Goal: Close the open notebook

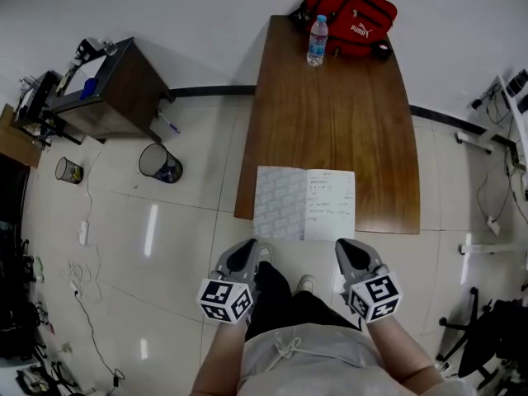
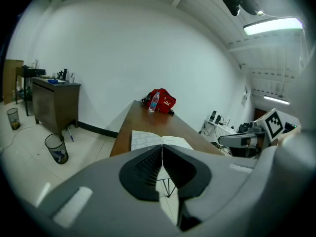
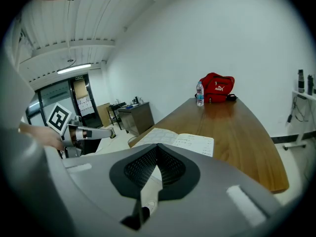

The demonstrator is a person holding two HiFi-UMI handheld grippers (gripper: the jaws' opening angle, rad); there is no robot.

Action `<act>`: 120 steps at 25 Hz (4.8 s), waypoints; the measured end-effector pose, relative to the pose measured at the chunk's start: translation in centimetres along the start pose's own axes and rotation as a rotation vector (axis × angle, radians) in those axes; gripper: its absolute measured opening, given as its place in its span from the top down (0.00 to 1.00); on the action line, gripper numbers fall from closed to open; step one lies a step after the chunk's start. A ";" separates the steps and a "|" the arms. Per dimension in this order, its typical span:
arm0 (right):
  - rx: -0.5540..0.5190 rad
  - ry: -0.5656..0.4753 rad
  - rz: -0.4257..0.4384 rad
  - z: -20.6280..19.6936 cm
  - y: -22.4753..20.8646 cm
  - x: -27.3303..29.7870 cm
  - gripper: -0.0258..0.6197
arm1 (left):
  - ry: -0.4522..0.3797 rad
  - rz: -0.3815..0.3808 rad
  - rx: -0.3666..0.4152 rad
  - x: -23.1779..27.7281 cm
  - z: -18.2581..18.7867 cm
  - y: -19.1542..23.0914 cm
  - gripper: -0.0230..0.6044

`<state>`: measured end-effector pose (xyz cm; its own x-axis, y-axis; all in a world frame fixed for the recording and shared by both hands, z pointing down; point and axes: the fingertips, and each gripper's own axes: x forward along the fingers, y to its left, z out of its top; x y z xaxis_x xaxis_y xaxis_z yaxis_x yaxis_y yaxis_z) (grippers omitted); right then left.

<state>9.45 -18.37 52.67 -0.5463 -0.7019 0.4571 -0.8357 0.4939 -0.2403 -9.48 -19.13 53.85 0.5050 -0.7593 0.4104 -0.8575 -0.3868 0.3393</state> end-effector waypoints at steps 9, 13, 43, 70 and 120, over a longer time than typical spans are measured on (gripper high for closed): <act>-0.046 0.112 0.073 -2.3 2.4 5.9 0.95 | 0.153 0.032 -0.147 2.5 -6.5 5.6 0.68; -0.062 0.146 0.083 -3.3 3.0 7.6 0.95 | 0.160 0.016 -0.187 3.8 -7.1 6.9 0.67; -0.044 0.063 -0.046 -1.3 0.5 4.2 0.95 | 0.157 -0.286 -0.064 4.8 0.3 -0.8 0.91; 0.162 0.022 -0.381 -8.3 -10.2 -10.7 0.95 | 0.409 -0.527 0.248 14.7 -6.7 -18.1 0.91; -0.052 -0.149 -0.225 -3.6 13.8 -13.0 0.95 | -0.192 -0.234 0.097 -20.4 -0.1 -6.8 0.95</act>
<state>5.25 -0.58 46.53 -0.3524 -0.8628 0.3624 -0.9352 0.3396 -0.1009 -13.94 -0.90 43.27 0.6693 -0.7255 0.1602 -0.7306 -0.6034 0.3197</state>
